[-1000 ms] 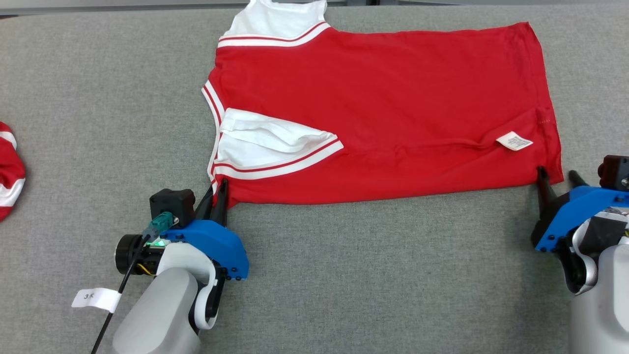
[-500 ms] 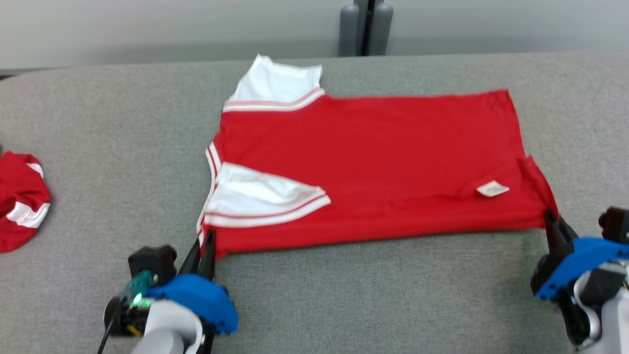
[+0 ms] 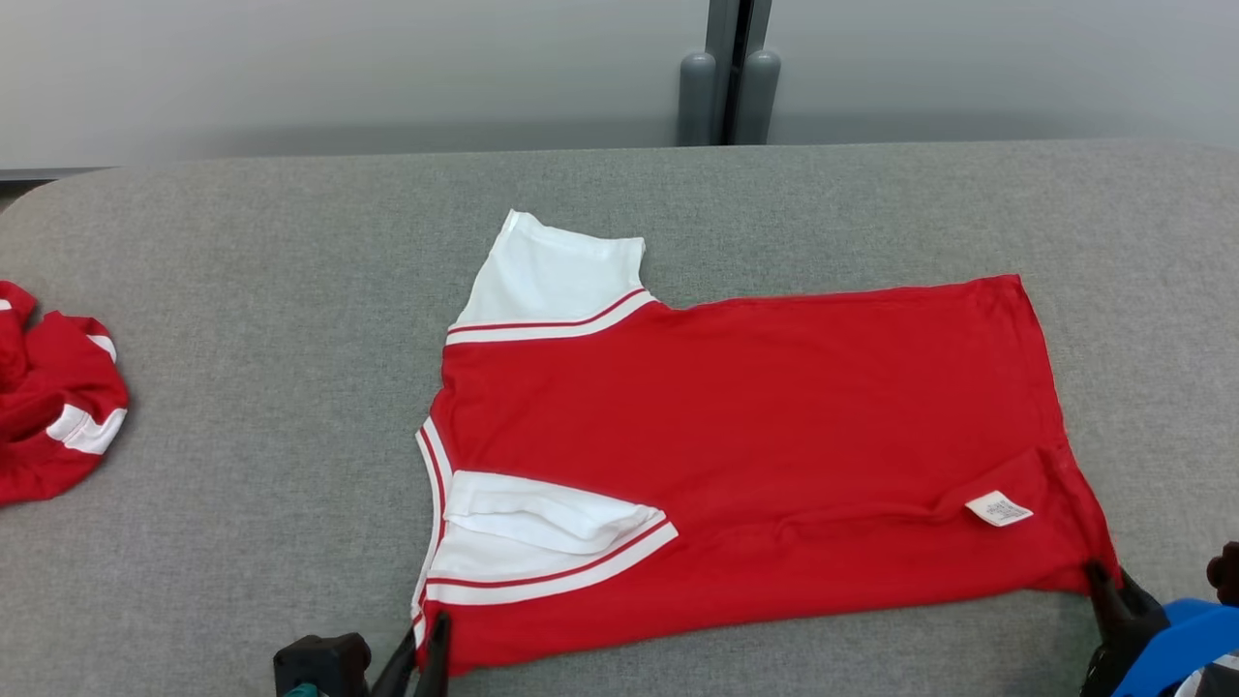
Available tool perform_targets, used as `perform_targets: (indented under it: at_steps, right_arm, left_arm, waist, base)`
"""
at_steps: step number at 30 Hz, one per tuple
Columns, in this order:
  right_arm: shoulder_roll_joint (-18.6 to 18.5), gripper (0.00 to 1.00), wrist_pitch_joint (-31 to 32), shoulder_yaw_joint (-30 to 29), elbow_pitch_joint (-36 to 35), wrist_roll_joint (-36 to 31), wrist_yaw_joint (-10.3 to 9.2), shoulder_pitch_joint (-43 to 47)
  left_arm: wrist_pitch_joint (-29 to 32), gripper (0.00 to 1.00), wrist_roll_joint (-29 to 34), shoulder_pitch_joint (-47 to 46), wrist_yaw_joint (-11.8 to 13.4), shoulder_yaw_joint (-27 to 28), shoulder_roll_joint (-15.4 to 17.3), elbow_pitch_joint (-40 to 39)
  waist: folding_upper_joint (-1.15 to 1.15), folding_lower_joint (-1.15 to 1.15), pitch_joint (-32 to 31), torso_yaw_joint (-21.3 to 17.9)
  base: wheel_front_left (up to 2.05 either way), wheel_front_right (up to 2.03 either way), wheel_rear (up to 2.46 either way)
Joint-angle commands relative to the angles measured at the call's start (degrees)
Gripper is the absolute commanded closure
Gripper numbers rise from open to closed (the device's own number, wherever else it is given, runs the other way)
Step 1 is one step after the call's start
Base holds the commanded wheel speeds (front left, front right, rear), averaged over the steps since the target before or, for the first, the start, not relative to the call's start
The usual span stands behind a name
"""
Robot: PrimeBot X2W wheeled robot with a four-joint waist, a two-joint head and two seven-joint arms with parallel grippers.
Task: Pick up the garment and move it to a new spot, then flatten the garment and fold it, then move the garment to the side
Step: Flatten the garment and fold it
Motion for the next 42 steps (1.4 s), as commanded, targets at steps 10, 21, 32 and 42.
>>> perform_targets:
  at_steps: [10,21,32,42]
  right_arm:
    - [-0.22,0.00,7.81,1.21,-9.57,-4.08,0.02,-2.83]
    - [-5.60,0.00,19.01,14.72,-6.19,-4.12,0.01,-30.16]
    - [-8.19,0.00,17.72,27.49,8.39,1.13,0.02,-52.29]
    - [-8.63,0.00,12.90,30.70,12.48,3.76,0.02,-58.39]
  left_arm:
    - [1.73,0.00,1.43,-7.47,-2.55,1.64,4.24,-3.29]
    - [10.64,0.00,-2.76,-35.89,-16.16,6.06,10.04,4.49]
    - [26.84,0.00,-10.42,-56.66,-25.15,7.59,16.75,16.58]
    - [38.09,0.00,-11.81,-61.10,-21.60,6.76,19.10,17.72]
  waist:
    - [0.00,0.00,1.03,-0.61]
    - [0.00,0.00,8.84,-5.77]
    - [0.00,0.00,20.62,-11.92]
    - [0.00,0.00,26.38,-14.87]
  base:
    - [0.00,0.00,0.00]
    - [0.00,0.00,0.00]
    - [0.00,0.00,0.00]
    - [0.00,0.00,0.00]
